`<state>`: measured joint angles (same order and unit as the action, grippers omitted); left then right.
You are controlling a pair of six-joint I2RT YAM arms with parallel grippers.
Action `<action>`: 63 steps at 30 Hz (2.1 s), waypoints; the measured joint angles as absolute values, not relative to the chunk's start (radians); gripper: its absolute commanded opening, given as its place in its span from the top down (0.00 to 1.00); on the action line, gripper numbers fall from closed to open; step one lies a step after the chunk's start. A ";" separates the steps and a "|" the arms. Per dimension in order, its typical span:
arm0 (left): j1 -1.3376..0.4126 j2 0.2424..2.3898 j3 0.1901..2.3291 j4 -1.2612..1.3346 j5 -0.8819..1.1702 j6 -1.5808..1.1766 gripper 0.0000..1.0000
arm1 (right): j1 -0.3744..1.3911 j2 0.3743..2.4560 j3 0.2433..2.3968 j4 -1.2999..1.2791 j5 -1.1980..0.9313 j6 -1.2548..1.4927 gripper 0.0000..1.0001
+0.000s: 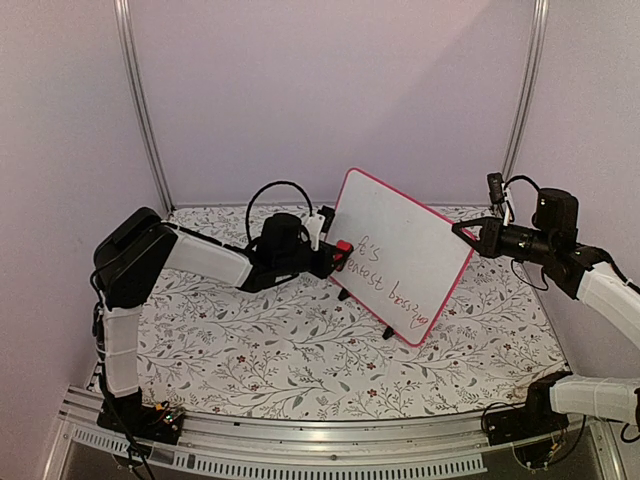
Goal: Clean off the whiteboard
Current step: Erase the center of the whiteboard.
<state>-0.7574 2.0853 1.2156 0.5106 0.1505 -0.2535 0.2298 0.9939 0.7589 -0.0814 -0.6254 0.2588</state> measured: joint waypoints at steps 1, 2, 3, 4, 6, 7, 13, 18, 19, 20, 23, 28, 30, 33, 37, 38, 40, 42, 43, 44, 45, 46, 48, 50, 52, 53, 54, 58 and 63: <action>-0.758 2.085 1.220 0.511 0.151 -0.253 1.00 | 0.230 0.994 0.759 -0.081 -0.625 0.259 1.00; -0.759 2.085 1.222 0.510 0.150 -0.253 1.00 | 0.230 0.994 0.759 -0.081 -0.624 0.259 1.00; -0.759 2.085 1.224 0.511 0.150 -0.253 1.00 | 0.230 0.994 0.759 -0.081 -0.624 0.259 1.00; -0.759 2.085 1.224 0.511 0.150 -0.253 1.00 | 0.230 0.994 0.759 -0.082 -0.623 0.259 1.00; -0.759 2.085 1.224 0.511 0.150 -0.254 1.00 | 0.230 0.993 0.759 -0.083 -0.623 0.259 1.00; -0.759 2.085 1.224 0.511 0.150 -0.254 1.00 | 0.230 0.992 0.759 -0.083 -0.623 0.259 1.00; -0.762 2.085 1.213 0.521 0.149 -0.255 1.00 | 0.230 0.991 0.759 -0.085 -0.623 0.258 1.00; -0.765 2.085 1.205 0.523 0.144 -0.254 1.00 | 0.230 0.991 0.759 -0.085 -0.624 0.258 1.00; -0.765 2.085 1.204 0.523 0.144 -0.253 1.00 | 0.230 0.991 0.759 -0.085 -0.624 0.258 1.00; -0.765 2.085 1.203 0.523 0.144 -0.253 1.00 | 0.230 0.991 0.759 -0.085 -0.624 0.258 1.00; -0.765 2.085 1.203 0.523 0.145 -0.250 1.00 | 0.230 0.991 0.759 -0.085 -0.624 0.258 1.00; -0.766 2.085 1.203 0.523 0.150 -0.239 1.00 | 0.230 0.991 0.759 -0.085 -0.624 0.258 1.00; -0.768 2.085 1.203 0.524 0.151 -0.236 1.00 | 0.230 0.991 0.759 -0.085 -0.624 0.258 1.00; -0.773 2.085 1.203 0.527 0.156 -0.232 1.00 | 0.230 0.991 0.759 -0.085 -0.624 0.258 1.00; -0.779 2.085 1.203 0.528 0.160 -0.231 1.00 | 0.230 0.991 0.759 -0.085 -0.624 0.258 1.00; -0.779 2.085 1.203 0.528 0.160 -0.230 1.00 | 0.230 0.991 0.759 -0.085 -0.624 0.258 1.00; -0.779 2.085 1.203 0.528 0.161 -0.228 1.00 | 0.230 0.991 0.759 -0.085 -0.624 0.258 1.00; -0.779 2.085 1.205 0.526 0.160 -0.228 1.00 | 0.230 0.991 0.759 -0.085 -0.623 0.258 1.00; -0.779 2.085 1.208 0.524 0.161 -0.227 1.00 | 0.230 0.991 0.759 -0.085 -0.623 0.258 1.00; -0.779 2.085 1.210 0.521 0.161 -0.226 1.00 | 0.230 0.991 0.759 -0.085 -0.623 0.258 1.00; -0.780 2.085 1.214 0.517 0.161 -0.224 1.00 | 0.230 0.991 0.759 -0.085 -0.623 0.258 1.00; -0.780 2.085 1.218 0.514 0.162 -0.223 1.00 | 0.230 0.991 0.759 -0.085 -0.622 0.258 1.00; -0.781 2.085 1.229 0.508 0.163 -0.217 1.00 | 0.230 0.991 0.759 -0.085 -0.622 0.259 1.00; -0.782 2.085 1.239 0.508 0.165 -0.214 1.00 | 0.230 0.991 0.759 -0.085 -0.621 0.259 1.00; -0.783 2.085 1.250 0.507 0.167 -0.212 1.00 | 0.230 0.992 0.759 -0.085 -0.620 0.261 1.00; -0.783 2.085 1.255 0.506 0.168 -0.210 1.00 | 0.230 0.992 0.759 -0.085 -0.620 0.262 1.00; -0.784 2.085 1.258 0.506 0.169 -0.210 1.00 | 0.230 0.992 0.759 -0.085 -0.620 0.262 1.00; -0.784 2.085 1.273 0.502 0.173 -0.210 1.00 | 0.230 0.992 0.759 -0.085 -0.619 0.262 1.00; -0.785 2.085 1.282 0.501 0.176 -0.210 1.00 | 0.230 0.992 0.759 -0.085 -0.619 0.262 1.00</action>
